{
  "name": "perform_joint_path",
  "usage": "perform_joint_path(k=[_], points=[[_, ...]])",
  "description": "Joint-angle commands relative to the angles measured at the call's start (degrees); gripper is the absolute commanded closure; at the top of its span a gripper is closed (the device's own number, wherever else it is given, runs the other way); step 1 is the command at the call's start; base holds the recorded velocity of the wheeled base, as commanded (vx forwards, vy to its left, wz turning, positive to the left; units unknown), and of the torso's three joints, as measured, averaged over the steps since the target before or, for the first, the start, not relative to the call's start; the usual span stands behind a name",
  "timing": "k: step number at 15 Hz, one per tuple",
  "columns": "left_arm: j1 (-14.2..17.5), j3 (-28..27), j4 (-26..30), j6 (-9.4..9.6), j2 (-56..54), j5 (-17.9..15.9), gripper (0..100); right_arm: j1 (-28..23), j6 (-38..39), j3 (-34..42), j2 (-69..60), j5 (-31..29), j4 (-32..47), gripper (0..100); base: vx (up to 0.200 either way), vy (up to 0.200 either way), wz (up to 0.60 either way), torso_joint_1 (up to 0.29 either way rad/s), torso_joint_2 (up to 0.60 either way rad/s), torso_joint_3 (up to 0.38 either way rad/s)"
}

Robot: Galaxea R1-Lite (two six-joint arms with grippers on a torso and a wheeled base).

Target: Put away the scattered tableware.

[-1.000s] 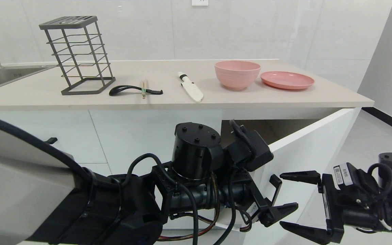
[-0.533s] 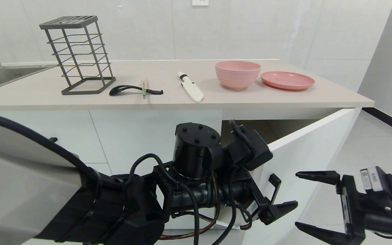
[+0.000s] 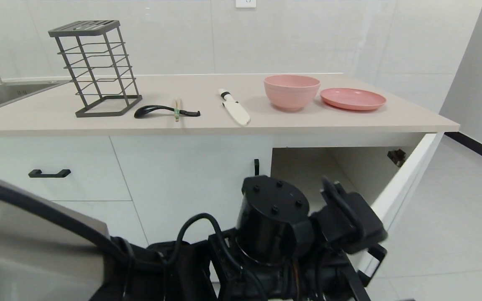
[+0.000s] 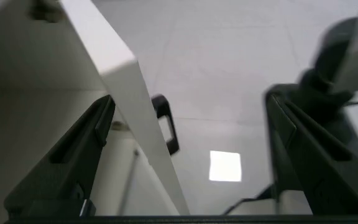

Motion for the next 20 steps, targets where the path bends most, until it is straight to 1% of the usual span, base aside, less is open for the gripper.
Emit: perform_joint_path(k=[1, 2, 3, 4, 5, 6, 7, 8, 10, 11, 12, 13, 14, 15, 16, 17, 18, 19, 20], points=[[-4.9, -0.5, -1.2, -0.44, 3.7, 1.0, 0, -4.4, 2.2, -6.0, -13.5, 0.1, -0.8, 0, 0.0, 0.0, 0.0, 0.0, 0.0, 0.0], [-6.8, -1.6, -2.5, -0.62, 5.8, 0.7, 0, -3.2, 2.2, -6.9, -13.5, 0.2, -3.1, 0, 0.0, 0.0, 0.0, 0.0, 0.0, 0.0], [-9.0, -4.0, -3.4, -1.5, 8.0, 0.6, 0, -0.5, 2.2, -7.7, -13.5, 0.2, -5.5, 0, 0.0, 0.0, 0.0, 0.0, 0.0, 0.0], [-11.0, -6.7, -3.8, -2.99, 9.7, 0.6, 0, 1.3, 2.1, -7.7, -13.5, 0.2, -6.2, 0, 0.0, 0.0, 0.0, 0.0, 0.0, 0.0], [-12.2, -8.9, -4.0, -4.14, 11.6, 0.5, 0, 2.6, 2.1, -7.7, -13.5, 0.2, -6.2, 0, 0.0, 0.0, 0.0, 0.0, 0.0, 0.0], [-12.4, -11.8, -4.4, -4.4, 14.5, 0.6, 0, 3.3, 2.1, -7.7, -13.7, 0.2, -6.2, 0, 0.0, 0.0, 0.0, 0.0, 0.0, 0.0], [-12.4, -13.2, -4.5, -4.49, 15.8, 0.6, 0, 3.4, 2.1, -7.7, -13.7, 0.2, -6.2, 0, 0.0, 0.0, 0.0, 0.0, 0.0, 0.0], [-12.5, -17.5, -4.9, -4.49, 20.0, 0.6, 0, 4.5, 2.0, -7.6, -13.7, 0.2, -6.2, 0, 0.0, 0.0, 0.0, 0.0, 0.0, 0.0], [-13.7, -23.5, -5.2, -4.75, 26.2, 0.6, 0, 4.9, 2.0, -7.6, -13.9, 0.2, -6.2, 0, 0.0, 0.0, 0.0, 0.0, 0.0, 0.0], [-13.8, -26.4, -5.3, -5.01, 29.2, 0.7, 0, 4.9, 2.0, -7.3, -13.9, 0.2, -6.3, 0, 0.0, 0.0, 0.0, 0.0, 0.0, 0.0], [-13.9, -27.6, -5.3, -5.1, 30.7, 1.0, 0, 5.0, 1.9, -7.0, -13.9, 0.2, -6.3, 0, 0.0, 0.0, 0.0, 0.0, 0.0, 0.0], [-13.8, -27.6, -5.3, -5.72, 30.6, 1.4, 0, 5.5, 1.6, -6.8, -14.3, 0.2, -6.2, 0, 0.0, 0.0, 0.0, 0.0, 0.0, 0.0], [-13.5, -27.6, -5.7, -7.39, 29.5, 2.9, 0, 6.7, 1.3, -6.3, -15.3, 0.2, -5.9, 0, 0.0, 0.0, 0.0, 0.0, 0.0, 0.0], [-13.1, -27.5, -6.8, -9.32, 27.9, 5.1, 0, 8.1, 1.1, -5.4, -15.4, 0.2, -5.8, 0, 0.0, 0.0, 0.0, 0.0, 0.0, 0.0], [-11.9, -27.4, -7.4, -10.99, 26.8, 7.8, 0, 9.4, 1.0, -3.9, -15.3, 0.2, -5.7, 0, 0.0, 0.0, 0.0, 0.0, 0.0, 0.0], [-10.5, -27.4, -8.0, -11.52, 25.8, 9.9, 0, 11.3, 0.2, -1.7, -15.0, 0.2, -5.7, 0, 0.0, 0.0, 0.0, 0.0, 0.0, 0.0], [-8.3, -27.3, -8.3, -11.52, 24.6, 11.5, 0, 13.8, -1.0, 1.0, -13.7, 0.2, -5.7, 0, 0.0, 0.0, 0.0, 0.0, 0.0, 0.0], [-7.1, -27.3, -8.2, -11.52, 24.0, 12.1, 0, 15.2, -1.2, 2.5, -13.1, 0.2, -5.7, 0, 0.0, 0.0, 0.0, 0.0, 0.0, 0.0], [-4.3, -26.0, -8.3, -11.43, 22.0, 13.0, 0, 17.9, -1.3, 6.3, -12.5, 0.3, -5.5, 0, 0.0, 0.0, 0.0, 0.0, 0.0, 0.0]])
